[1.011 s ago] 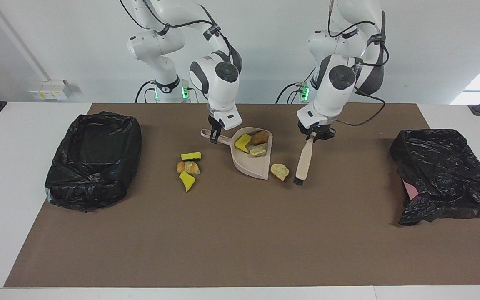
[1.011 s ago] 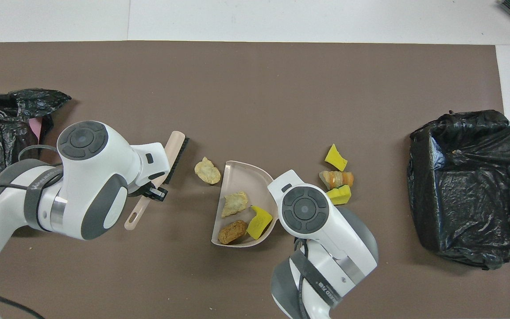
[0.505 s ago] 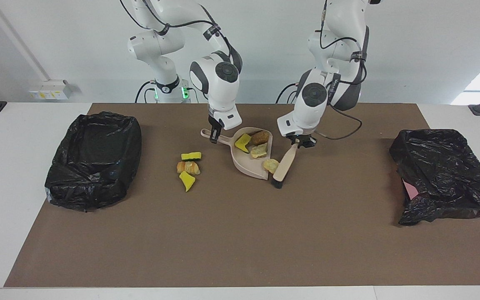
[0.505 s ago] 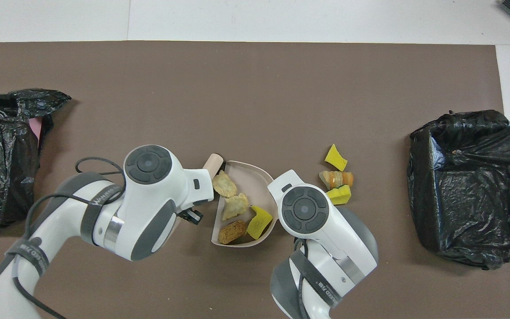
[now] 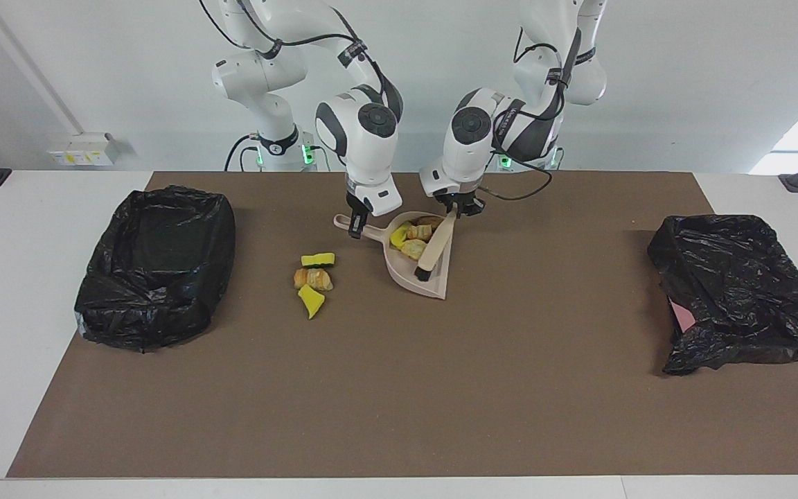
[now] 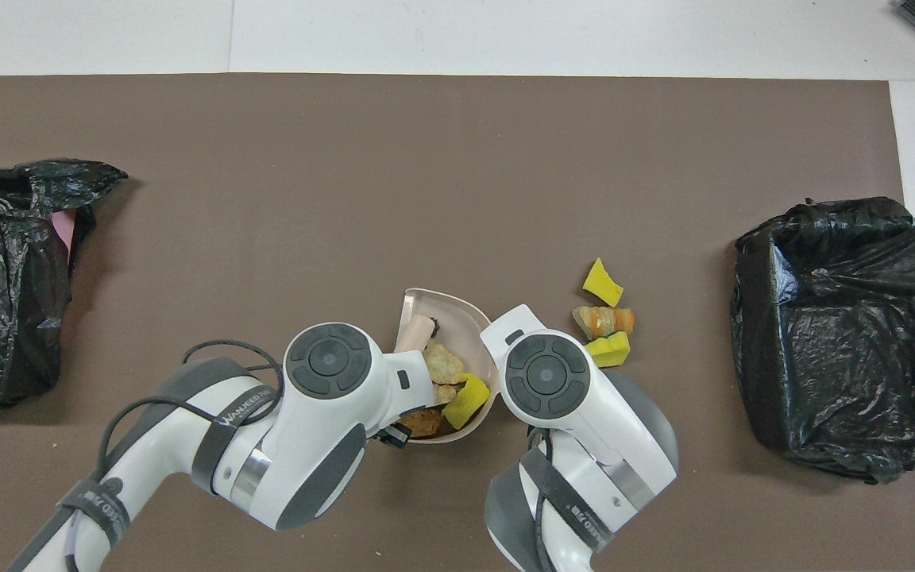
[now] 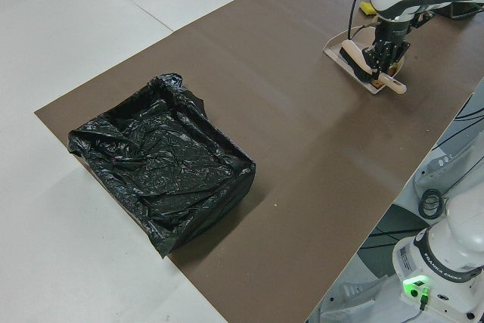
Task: Sweep and dump trash in bin
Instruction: 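Sweep the chunks into the dustpan with the brush in the left gripper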
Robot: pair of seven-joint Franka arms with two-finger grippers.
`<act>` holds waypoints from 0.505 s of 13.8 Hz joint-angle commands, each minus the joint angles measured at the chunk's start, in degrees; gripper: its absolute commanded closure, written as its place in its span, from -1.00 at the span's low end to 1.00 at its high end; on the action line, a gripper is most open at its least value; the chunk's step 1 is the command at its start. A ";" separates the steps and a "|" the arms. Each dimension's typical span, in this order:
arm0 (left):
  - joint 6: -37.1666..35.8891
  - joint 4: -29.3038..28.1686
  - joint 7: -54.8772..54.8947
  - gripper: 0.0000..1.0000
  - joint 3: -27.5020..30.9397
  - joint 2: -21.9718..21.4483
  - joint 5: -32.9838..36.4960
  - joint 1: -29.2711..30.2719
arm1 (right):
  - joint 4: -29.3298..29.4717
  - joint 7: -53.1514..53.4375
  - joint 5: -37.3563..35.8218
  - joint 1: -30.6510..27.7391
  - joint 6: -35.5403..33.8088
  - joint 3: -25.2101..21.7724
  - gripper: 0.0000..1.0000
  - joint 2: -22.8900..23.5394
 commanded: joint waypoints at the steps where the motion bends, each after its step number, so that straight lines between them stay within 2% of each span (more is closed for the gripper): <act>1: -0.64 -0.70 0.95 1.00 0.25 -0.38 -1.05 7.01 | -0.48 0.89 -0.37 -0.38 0.76 0.10 1.00 0.15; 2: -1.08 -0.70 0.95 1.00 0.25 -0.99 -1.05 9.30 | -0.40 -0.51 -0.37 -0.64 1.03 0.18 1.00 0.24; 5: -4.06 -0.08 -0.28 1.00 0.34 -3.18 -1.05 11.08 | 0.48 -2.02 -0.37 -1.35 1.30 0.01 1.00 0.60; 7: -5.74 -0.87 -4.56 1.00 0.34 -4.50 -0.96 10.56 | 1.09 -2.54 -0.37 -4.58 0.33 0.10 1.00 -1.94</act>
